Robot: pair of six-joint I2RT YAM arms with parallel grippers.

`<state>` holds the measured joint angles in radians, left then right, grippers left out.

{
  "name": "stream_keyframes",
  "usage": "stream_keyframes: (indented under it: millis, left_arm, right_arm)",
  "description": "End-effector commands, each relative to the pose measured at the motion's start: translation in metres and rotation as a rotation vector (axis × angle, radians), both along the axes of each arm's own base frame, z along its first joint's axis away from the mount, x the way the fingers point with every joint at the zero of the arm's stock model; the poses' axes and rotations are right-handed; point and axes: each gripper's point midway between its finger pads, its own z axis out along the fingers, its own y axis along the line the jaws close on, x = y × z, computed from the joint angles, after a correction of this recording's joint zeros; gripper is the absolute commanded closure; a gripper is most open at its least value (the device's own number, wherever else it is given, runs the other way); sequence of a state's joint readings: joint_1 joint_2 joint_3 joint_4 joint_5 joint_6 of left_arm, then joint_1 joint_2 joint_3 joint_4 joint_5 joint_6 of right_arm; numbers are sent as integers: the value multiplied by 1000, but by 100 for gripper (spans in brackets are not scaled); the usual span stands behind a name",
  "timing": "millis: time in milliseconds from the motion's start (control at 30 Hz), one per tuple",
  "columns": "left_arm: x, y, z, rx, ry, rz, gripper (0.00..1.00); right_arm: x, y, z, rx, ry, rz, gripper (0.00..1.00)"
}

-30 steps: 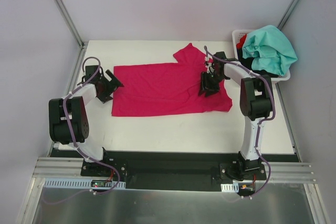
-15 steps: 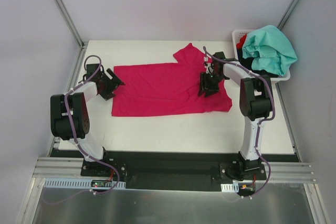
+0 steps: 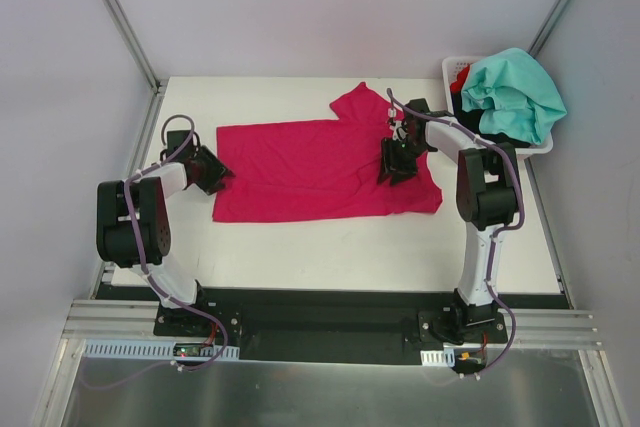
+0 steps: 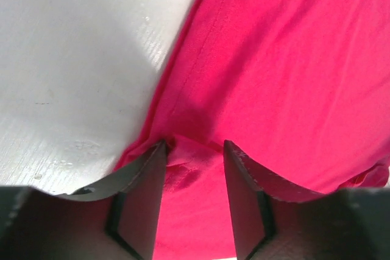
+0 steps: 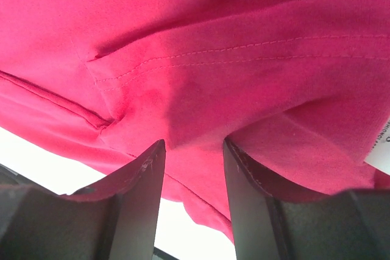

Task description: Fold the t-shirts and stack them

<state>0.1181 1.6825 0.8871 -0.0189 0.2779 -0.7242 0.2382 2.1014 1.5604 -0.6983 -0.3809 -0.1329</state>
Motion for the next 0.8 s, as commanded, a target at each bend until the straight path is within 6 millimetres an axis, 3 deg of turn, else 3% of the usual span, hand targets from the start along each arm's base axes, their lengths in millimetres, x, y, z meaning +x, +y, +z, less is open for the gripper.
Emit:
stream_keyframes:
  millis: [0,33,100,467,767]
  left_arm:
    - [-12,2,-1,16,34,17,62]
    - [-11,3,1,17,31,18,70]
    - [-11,3,4,21,33,17,74]
    - [-14,15,29,102,23,21,71]
    - [-15,14,28,98,30,18,70]
  right_arm:
    - [-2,1,26,-3,-37,15,53]
    - [-2,1,26,-1,-39,17,53]
    - [-3,0,25,-4,-33,15,53]
    - [-4,2,22,1,-22,20,53]
    - [-4,0,29,-3,-37,23,53]
